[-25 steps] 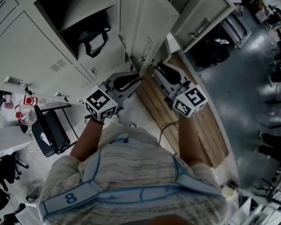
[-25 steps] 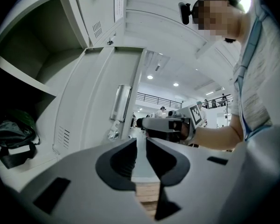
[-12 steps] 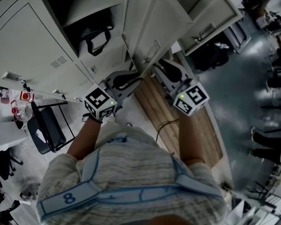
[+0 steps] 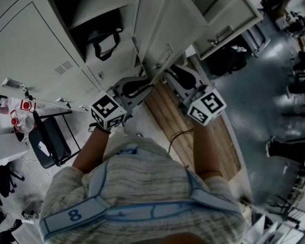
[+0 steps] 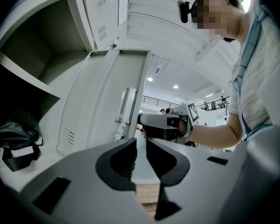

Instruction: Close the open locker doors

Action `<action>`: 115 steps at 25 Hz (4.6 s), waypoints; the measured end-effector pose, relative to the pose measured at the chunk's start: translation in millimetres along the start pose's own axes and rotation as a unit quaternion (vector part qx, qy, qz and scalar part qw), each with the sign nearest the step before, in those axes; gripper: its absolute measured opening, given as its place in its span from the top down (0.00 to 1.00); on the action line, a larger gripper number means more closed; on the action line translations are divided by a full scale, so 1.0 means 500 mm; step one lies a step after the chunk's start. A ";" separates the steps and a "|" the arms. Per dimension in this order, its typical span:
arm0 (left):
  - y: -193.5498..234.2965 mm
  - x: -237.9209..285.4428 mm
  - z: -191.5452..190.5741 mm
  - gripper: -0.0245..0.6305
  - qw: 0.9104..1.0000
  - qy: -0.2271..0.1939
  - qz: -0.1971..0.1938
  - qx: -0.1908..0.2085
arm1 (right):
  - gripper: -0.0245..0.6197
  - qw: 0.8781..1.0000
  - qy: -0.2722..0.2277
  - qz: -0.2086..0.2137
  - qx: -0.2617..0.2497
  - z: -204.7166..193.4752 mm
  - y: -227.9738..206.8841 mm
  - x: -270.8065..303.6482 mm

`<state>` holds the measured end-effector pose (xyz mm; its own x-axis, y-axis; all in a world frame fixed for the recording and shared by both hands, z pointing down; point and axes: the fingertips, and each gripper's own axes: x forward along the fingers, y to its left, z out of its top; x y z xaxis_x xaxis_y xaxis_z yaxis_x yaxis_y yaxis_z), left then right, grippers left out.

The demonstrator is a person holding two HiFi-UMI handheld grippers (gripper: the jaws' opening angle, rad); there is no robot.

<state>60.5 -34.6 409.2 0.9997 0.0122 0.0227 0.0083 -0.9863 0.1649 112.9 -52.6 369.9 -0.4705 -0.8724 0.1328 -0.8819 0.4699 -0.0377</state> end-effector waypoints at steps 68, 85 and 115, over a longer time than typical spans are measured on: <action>0.168 -0.259 0.014 0.87 0.993 0.005 0.117 0.019 | 0.84 0.997 0.004 0.075 -0.022 0.043 0.226 0.277; 0.231 -0.309 0.020 0.87 0.989 0.001 0.143 0.023 | 0.84 0.997 -0.002 0.076 -0.025 0.046 0.245 0.348; 0.313 -0.369 0.045 0.87 0.979 -0.009 0.203 0.027 | 0.84 0.995 0.004 0.097 -0.030 0.056 0.235 0.457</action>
<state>-121.9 -194.9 408.5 0.9215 -0.3842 0.0572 -0.3881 -0.9167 0.0945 -98.9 -200.3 368.3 -0.6316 -0.7632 0.1365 -0.7708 0.6371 -0.0047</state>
